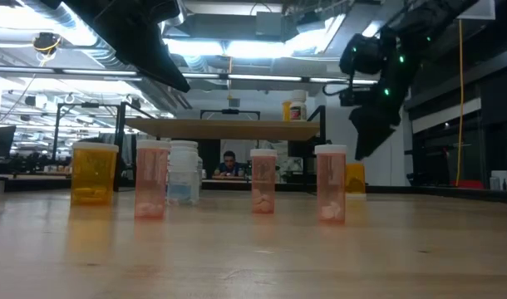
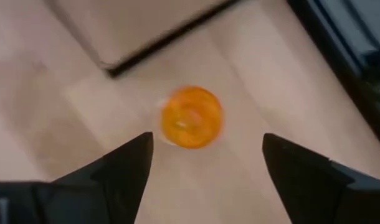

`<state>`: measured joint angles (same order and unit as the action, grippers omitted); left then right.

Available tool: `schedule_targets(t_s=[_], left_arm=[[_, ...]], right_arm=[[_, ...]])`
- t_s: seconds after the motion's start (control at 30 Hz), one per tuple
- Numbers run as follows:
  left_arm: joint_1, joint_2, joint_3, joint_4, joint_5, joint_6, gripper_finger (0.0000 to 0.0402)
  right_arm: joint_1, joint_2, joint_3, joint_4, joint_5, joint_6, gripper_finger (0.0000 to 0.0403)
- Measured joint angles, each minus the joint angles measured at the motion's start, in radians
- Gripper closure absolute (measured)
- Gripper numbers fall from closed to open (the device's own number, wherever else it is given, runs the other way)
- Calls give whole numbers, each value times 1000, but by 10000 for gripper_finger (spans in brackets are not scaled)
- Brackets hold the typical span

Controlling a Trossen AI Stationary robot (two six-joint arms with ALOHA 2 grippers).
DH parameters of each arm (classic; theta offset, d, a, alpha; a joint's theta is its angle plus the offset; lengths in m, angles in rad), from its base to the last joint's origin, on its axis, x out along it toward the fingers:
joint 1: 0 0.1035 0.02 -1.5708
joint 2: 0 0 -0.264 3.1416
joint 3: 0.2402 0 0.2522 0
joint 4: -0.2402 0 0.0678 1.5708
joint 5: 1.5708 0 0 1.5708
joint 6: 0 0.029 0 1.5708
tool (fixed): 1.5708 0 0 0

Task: Pick and place medicine bottles onto shelf by color
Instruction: Put the top orange pill bottle on the shelf

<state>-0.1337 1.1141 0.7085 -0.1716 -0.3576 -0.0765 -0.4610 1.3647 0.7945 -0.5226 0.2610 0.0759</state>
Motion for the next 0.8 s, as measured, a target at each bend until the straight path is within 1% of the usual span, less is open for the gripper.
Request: schedule_targets(t_s=[0.07, 0.17, 0.4, 0.47, 0.53, 0.67, 0.8], left_arm=[[0, 0, 0, 0, 0, 0, 221], [0, 0, 0, 0, 0, 8, 221], [0, 0, 0, 0, 0, 8, 221], [0, 0, 0, 0, 0, 8, 221], [0, 0, 0, 0, 0, 8, 221], [0, 0, 0, 0, 0, 9, 221], [0, 0, 0, 0, 0, 9, 221]], right_arm=[[0, 0, -34, 51, 4, 5, 99], [1, 0, -47, 99, -7, 25, 99], [1, 7, -47, 117, -9, 23, 99], [1, 20, -54, 126, -33, 22, 99], [1, 40, -79, 183, -52, 21, 99], [0, 56, -116, 276, -12, 29, 99], [0, 56, -117, 278, -7, 25, 110]])
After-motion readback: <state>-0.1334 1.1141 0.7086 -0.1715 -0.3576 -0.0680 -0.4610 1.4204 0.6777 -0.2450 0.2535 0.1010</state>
